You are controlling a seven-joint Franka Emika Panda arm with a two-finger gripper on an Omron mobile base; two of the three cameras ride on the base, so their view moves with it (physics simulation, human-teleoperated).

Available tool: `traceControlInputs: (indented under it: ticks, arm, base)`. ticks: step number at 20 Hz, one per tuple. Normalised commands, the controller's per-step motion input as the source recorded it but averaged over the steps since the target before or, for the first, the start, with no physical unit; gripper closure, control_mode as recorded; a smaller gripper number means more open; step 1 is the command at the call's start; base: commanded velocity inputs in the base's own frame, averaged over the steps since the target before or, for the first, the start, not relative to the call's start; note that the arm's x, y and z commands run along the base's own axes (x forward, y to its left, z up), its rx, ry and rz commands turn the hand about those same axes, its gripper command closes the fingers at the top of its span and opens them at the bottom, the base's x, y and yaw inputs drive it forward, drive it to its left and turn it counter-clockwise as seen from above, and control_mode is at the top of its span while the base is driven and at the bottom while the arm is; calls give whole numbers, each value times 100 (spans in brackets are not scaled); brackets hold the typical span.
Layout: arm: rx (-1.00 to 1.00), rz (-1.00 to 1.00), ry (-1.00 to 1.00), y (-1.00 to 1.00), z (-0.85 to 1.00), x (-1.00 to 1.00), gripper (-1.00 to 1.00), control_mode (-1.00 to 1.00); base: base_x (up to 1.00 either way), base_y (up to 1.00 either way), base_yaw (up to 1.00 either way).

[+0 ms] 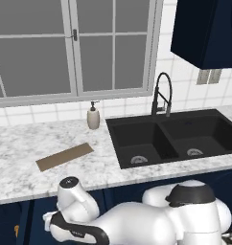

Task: Pick the pizza cutter from the drawer and place it on the counter.

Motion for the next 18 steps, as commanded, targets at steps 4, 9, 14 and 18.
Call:
traceControlInputs:
  ticks: [4,9,14,18]
  arm:
    - [0,2,3,1,-20,-29,-100,-100]
    - [0,2,2,8,-15,-48,-100,-100]
    - [0,1,5,14,-15,-53,-100,-100]
    - [0,0,8,20,-10,-64,-100,-100]
  base:
    - [0,0,0]
    - [0,0,0]
    - [0,0,0]
    - [0,0,0]
